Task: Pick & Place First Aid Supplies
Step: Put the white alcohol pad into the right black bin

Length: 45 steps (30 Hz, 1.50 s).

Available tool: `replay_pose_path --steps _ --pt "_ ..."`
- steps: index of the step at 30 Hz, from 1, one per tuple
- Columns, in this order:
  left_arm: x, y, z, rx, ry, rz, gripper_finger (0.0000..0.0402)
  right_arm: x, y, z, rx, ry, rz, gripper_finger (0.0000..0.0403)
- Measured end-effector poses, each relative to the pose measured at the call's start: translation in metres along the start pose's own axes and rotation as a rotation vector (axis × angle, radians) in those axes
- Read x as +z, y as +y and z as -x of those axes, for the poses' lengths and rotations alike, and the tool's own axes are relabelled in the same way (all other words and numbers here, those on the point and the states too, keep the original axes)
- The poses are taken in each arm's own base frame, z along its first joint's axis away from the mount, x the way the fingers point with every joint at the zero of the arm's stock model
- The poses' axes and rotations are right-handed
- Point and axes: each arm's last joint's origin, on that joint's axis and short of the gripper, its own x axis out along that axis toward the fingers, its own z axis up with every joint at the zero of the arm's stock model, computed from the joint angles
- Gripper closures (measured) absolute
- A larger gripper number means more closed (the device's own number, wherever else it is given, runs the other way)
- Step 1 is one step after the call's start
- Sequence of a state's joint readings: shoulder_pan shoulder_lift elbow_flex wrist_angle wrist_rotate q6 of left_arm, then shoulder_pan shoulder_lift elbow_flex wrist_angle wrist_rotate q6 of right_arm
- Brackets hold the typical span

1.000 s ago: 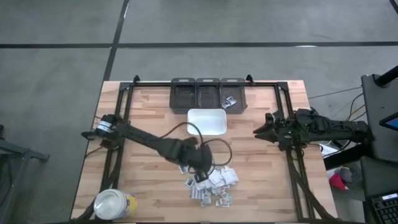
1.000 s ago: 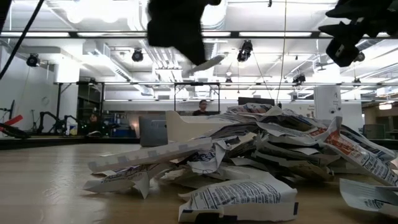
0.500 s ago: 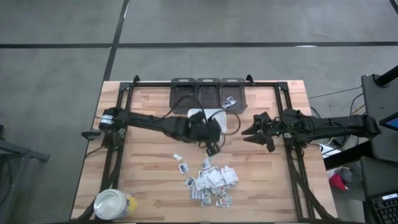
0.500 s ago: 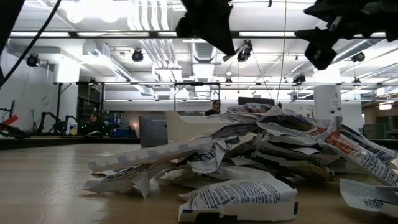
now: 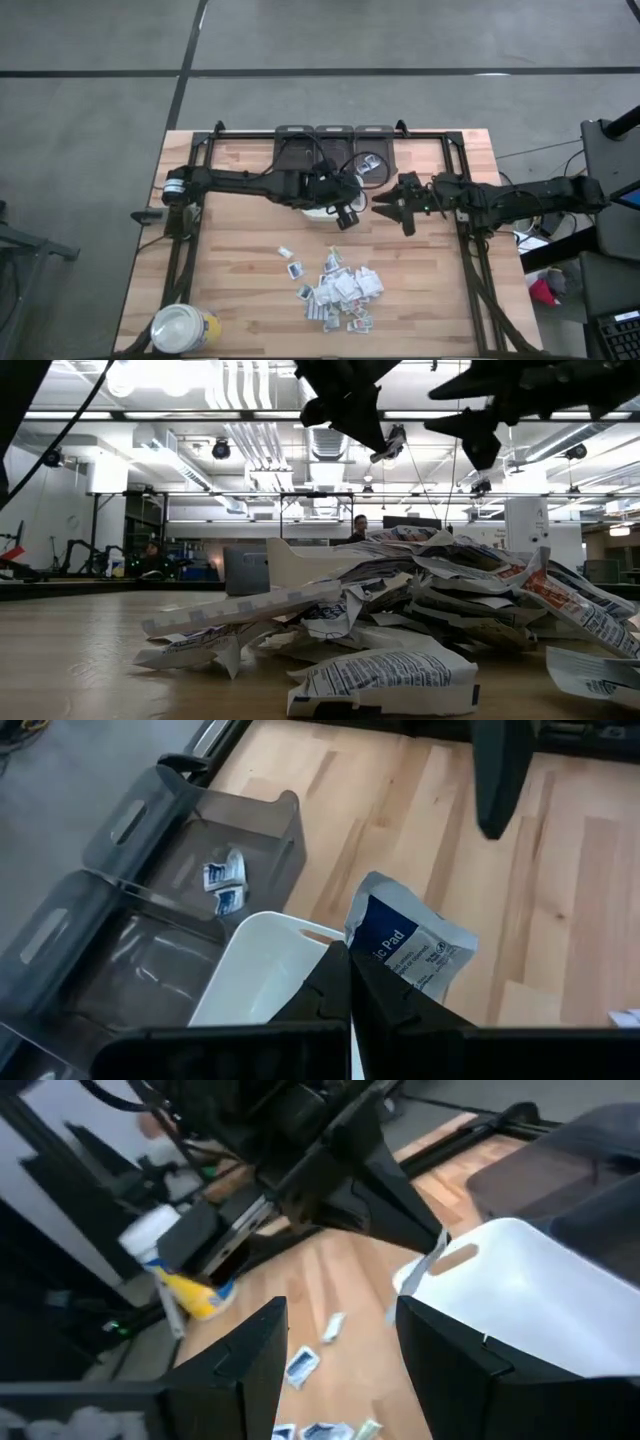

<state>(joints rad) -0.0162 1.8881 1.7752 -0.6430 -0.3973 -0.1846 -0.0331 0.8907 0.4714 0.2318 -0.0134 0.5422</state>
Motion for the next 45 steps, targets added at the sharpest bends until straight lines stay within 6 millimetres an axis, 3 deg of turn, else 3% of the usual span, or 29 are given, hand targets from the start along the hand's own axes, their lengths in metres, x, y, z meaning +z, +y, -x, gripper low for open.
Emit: replay_pose_path --steps 6,15,20,35,39,45 --pt "0.000 0.001 -0.001 0.000 0.001 -0.020 0.0401 0.012 0.000 -0.016 -0.181 0.129 0.023 0.0218" --pt "0.000 0.002 0.000 0.000 0.000 -0.029 0.0401 0.038 0.003 -0.035 -0.227 0.135 0.086 0.0218" --pt "0.001 0.002 0.002 -0.001 -0.004 -0.027 0.0401 0.038 -0.004 -0.036 -0.291 0.203 0.076 0.0218" --pt "0.008 0.001 0.003 -0.011 -0.072 -0.024 0.0401 0.040 -0.005 -0.036 -0.288 0.196 0.073 0.0220" --pt "0.008 0.002 0.003 -0.011 -0.071 -0.023 0.0401 0.040 -0.005 -0.036 -0.288 0.196 0.073 0.0242" --pt "0.009 0.001 0.003 -0.012 -0.078 -0.020 0.0401 0.040 -0.005 -0.036 -0.288 0.197 0.076 0.0313"
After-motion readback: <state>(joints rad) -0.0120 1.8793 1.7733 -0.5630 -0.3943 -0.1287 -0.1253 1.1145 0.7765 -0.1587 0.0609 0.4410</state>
